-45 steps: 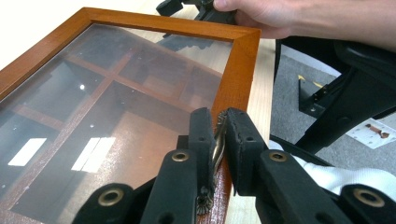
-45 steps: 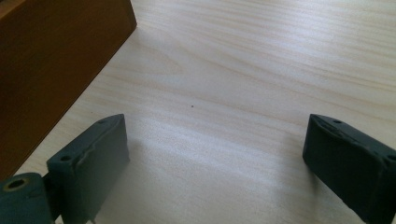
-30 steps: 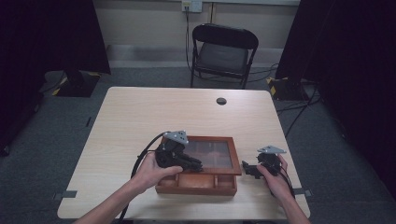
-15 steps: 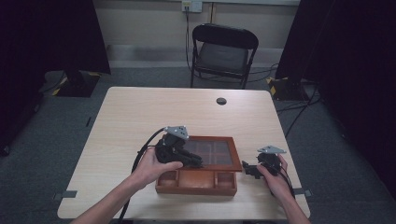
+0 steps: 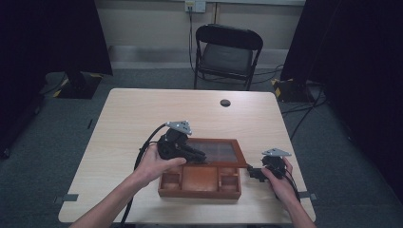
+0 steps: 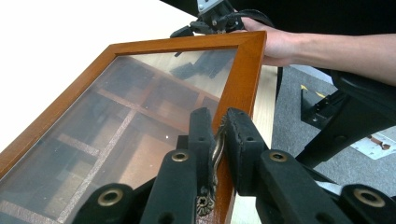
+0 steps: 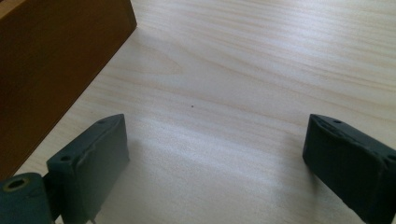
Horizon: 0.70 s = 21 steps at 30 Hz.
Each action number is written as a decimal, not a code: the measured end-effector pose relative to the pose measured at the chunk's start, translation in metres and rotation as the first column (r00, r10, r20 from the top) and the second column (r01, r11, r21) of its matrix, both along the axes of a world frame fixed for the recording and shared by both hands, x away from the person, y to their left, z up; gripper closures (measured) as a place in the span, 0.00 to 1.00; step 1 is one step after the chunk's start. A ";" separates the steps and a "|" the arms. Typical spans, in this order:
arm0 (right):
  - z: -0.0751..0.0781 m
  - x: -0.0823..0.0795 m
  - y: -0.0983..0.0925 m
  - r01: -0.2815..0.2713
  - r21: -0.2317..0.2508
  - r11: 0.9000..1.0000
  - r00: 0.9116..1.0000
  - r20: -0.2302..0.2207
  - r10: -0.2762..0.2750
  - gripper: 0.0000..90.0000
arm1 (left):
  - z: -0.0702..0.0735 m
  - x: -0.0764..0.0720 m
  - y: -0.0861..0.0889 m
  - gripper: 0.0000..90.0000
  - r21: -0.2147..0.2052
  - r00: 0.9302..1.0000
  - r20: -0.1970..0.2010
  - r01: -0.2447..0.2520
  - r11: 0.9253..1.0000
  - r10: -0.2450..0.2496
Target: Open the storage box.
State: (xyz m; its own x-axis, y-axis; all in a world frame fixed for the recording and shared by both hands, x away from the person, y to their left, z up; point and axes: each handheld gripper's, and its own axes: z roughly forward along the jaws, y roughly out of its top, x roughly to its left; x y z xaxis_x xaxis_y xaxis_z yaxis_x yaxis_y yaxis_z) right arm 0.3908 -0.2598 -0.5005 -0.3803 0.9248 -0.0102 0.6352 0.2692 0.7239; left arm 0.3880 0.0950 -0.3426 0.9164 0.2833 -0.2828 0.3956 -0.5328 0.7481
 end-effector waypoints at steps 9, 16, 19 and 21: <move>0.000 0.000 0.000 0.001 -0.003 1.000 1.000 0.001 -0.001 0.07 | 0.007 0.003 0.000 0.90 -0.013 1.000 0.016 -0.019 1.000 0.019; 0.000 0.000 0.000 -0.001 -0.004 1.000 1.000 0.001 0.001 0.07 | 0.008 0.005 0.001 0.90 -0.017 1.000 0.008 -0.017 1.000 0.017; 0.000 0.000 0.000 -0.001 -0.004 1.000 1.000 0.001 0.001 0.07 | 0.009 0.006 0.001 0.90 -0.023 1.000 0.010 -0.023 0.999 0.023; 0.000 0.000 0.000 -0.002 -0.003 1.000 1.000 0.001 0.002 0.07 | 0.009 0.007 0.001 0.90 -0.029 1.000 0.008 -0.022 0.999 0.022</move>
State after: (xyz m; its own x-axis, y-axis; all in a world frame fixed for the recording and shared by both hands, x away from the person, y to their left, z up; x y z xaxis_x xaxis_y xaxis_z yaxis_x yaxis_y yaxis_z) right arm 0.3909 -0.2600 -0.5006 -0.3817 0.9242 -0.0135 0.6341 0.2725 0.7236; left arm 0.3948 0.0962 -0.3335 0.9125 0.2951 -0.2833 0.4004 -0.5023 0.7664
